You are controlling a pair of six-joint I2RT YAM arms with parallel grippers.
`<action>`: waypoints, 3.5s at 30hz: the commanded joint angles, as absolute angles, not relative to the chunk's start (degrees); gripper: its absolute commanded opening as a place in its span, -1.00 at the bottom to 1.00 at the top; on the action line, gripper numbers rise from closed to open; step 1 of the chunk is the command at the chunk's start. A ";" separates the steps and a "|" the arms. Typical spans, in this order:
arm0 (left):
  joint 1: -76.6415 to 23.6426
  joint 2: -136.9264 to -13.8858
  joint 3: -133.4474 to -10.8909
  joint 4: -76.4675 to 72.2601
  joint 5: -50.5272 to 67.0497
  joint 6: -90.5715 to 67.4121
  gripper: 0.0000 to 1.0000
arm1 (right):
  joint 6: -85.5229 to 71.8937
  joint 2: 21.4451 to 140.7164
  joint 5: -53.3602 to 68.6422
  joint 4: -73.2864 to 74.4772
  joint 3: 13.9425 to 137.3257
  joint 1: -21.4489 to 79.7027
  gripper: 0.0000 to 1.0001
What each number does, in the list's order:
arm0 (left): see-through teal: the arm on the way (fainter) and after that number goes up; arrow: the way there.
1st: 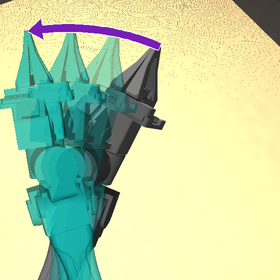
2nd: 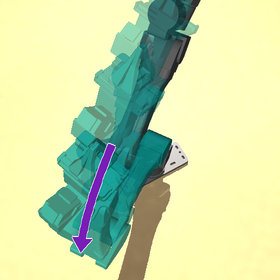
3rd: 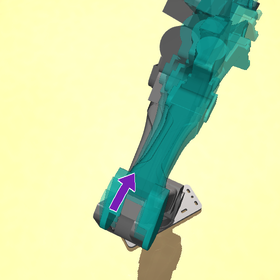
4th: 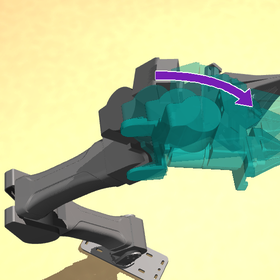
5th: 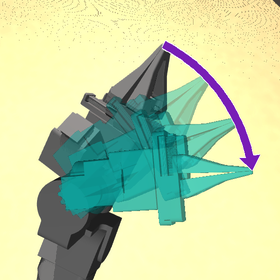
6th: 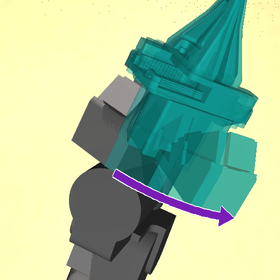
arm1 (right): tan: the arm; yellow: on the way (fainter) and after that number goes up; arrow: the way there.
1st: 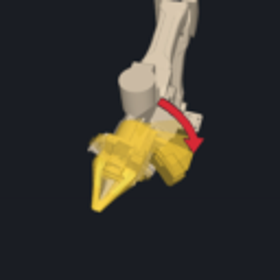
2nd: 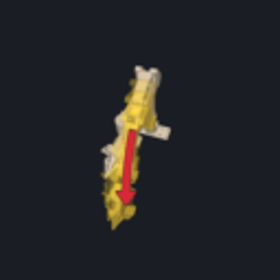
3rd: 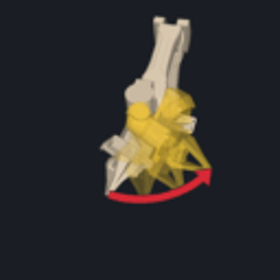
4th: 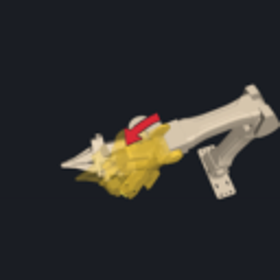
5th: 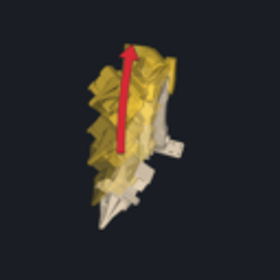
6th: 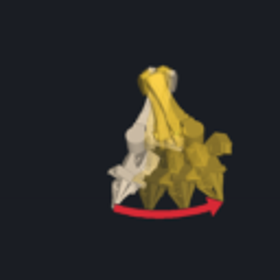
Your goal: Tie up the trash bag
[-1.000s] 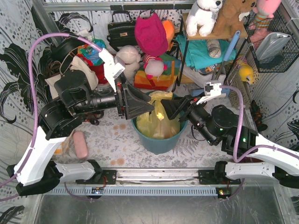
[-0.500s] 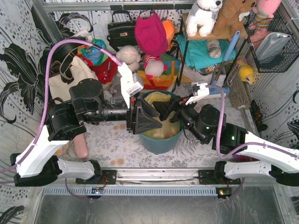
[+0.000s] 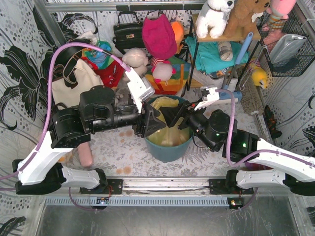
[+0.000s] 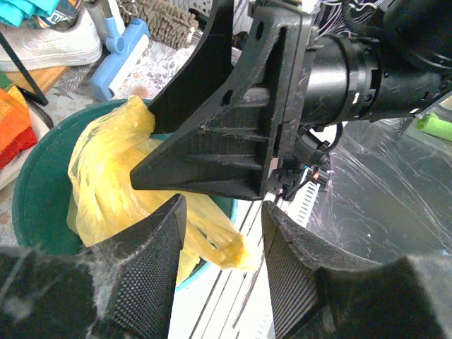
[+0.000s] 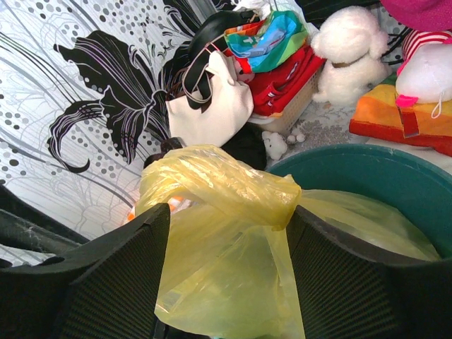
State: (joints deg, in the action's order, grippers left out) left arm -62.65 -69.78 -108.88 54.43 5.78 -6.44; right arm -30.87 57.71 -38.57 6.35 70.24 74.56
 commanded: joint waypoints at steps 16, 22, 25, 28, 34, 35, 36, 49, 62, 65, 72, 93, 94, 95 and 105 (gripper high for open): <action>-63.11 -68.03 -105.62 55.02 6.41 -11.78 0.11 | -31.46 57.88 -38.10 4.30 72.77 74.71 0.33; -63.11 -68.47 -105.55 55.74 6.18 -12.77 0.09 | -31.46 57.84 -38.06 4.09 72.66 74.71 0.32; -63.11 -67.87 -105.17 55.12 5.58 -13.27 -0.06 | -31.43 57.84 -37.80 3.79 72.52 74.71 0.32; -63.12 -67.44 -104.65 54.50 4.96 -13.94 -0.13 | -31.36 57.97 -37.79 3.77 72.51 74.71 0.31; -63.11 -67.41 -104.26 55.08 4.66 -14.39 -0.35 | -31.42 57.79 -37.86 3.73 72.43 74.71 0.30; -63.13 -67.41 -104.24 55.20 4.72 -14.39 -0.43 | -31.46 57.70 -37.96 3.70 72.35 74.71 0.29; -63.11 -67.53 -104.19 55.32 4.73 -14.33 -0.52 | -31.34 57.65 -38.04 3.69 72.26 74.71 0.29; -63.11 -67.12 -103.01 55.12 4.38 -13.99 -1.00 | -30.01 56.02 -40.17 3.44 72.46 74.08 0.43; -63.11 -66.80 -102.85 54.93 4.31 -13.97 -1.00 | -40.50 54.62 -19.83 0.54 68.15 61.24 0.31; -63.11 -66.62 -102.64 54.77 4.07 -13.97 -1.00 | -41.91 53.53 -18.89 0.31 67.11 61.10 0.24; -63.11 -66.34 -102.22 54.49 3.87 -13.80 -1.00 | -44.14 51.58 -18.26 1.23 65.49 61.08 0.06; -63.11 -66.51 -101.93 53.79 4.28 -13.62 -1.00 | -43.78 49.33 -22.85 4.77 64.54 61.12 -0.26; -63.11 -66.51 -101.95 53.79 4.30 -13.62 -1.00 | -43.65 49.50 -22.66 4.83 64.71 61.09 -0.31; -63.11 -66.57 -102.08 53.77 4.30 -13.62 -1.00 | -43.60 49.73 -22.53 4.85 64.95 61.13 -0.36; -63.11 -66.40 -102.13 52.78 2.89 -13.81 -1.00 | -41.38 50.36 -21.61 4.79 66.52 61.10 -1.00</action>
